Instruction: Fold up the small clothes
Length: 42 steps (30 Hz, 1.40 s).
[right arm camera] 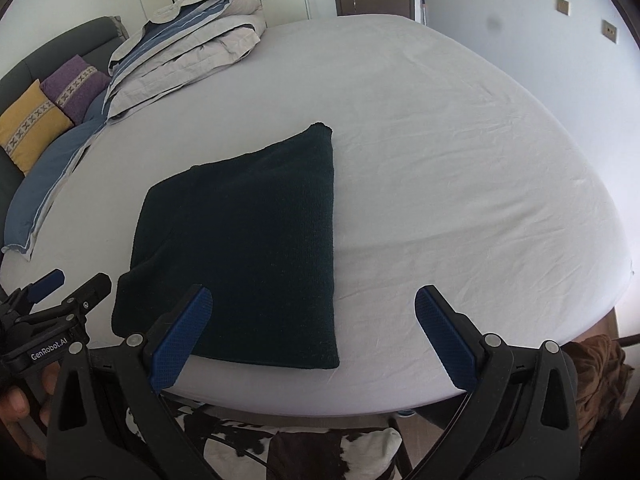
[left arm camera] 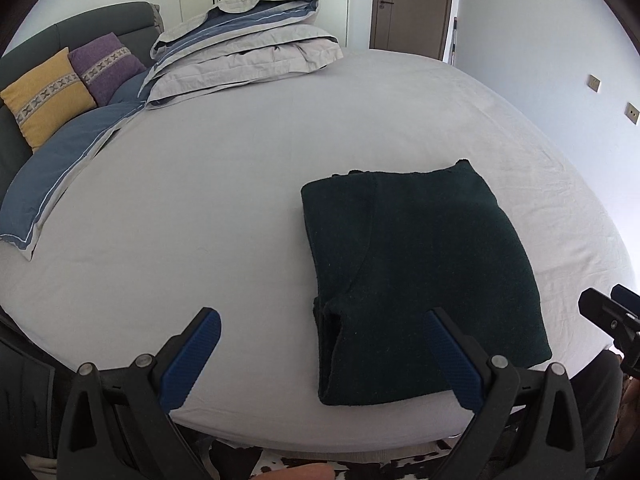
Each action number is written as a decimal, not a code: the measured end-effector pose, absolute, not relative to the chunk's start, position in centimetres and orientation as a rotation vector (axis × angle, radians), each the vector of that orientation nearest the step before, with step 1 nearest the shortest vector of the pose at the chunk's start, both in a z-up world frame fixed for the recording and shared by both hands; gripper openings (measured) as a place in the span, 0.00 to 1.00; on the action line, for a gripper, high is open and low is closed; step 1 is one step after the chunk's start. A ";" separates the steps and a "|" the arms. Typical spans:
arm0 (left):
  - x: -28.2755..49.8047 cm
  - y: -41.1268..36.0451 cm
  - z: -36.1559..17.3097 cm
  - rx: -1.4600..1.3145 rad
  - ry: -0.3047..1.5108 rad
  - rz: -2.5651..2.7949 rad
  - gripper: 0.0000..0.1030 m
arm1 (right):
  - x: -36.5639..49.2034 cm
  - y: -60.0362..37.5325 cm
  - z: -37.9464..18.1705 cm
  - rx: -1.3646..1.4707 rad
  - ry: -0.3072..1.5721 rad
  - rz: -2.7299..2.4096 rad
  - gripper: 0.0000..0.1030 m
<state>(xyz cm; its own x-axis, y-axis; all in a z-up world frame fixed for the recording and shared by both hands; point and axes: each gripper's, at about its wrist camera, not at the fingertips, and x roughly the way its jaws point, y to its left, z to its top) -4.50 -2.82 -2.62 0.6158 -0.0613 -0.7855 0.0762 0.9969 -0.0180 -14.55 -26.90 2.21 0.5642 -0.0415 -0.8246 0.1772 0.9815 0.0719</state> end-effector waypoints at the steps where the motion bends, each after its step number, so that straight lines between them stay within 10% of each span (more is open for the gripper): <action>1: -4.5 -2.8 -2.7 0.018 0.906 -0.079 1.00 | -14.6 -26.9 2.3 0.146 0.966 -0.128 1.00; 42: -4.3 -2.6 -3.8 0.021 0.937 -0.093 1.00 | -14.3 -25.4 2.0 0.141 0.984 -0.117 1.00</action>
<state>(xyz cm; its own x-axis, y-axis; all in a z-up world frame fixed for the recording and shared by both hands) -4.29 -2.64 -3.76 0.5889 -0.0703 -0.8052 0.0886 0.9958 -0.0221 -14.33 -25.41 2.00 0.5485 -0.0345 -0.8355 0.1618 0.9847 0.0655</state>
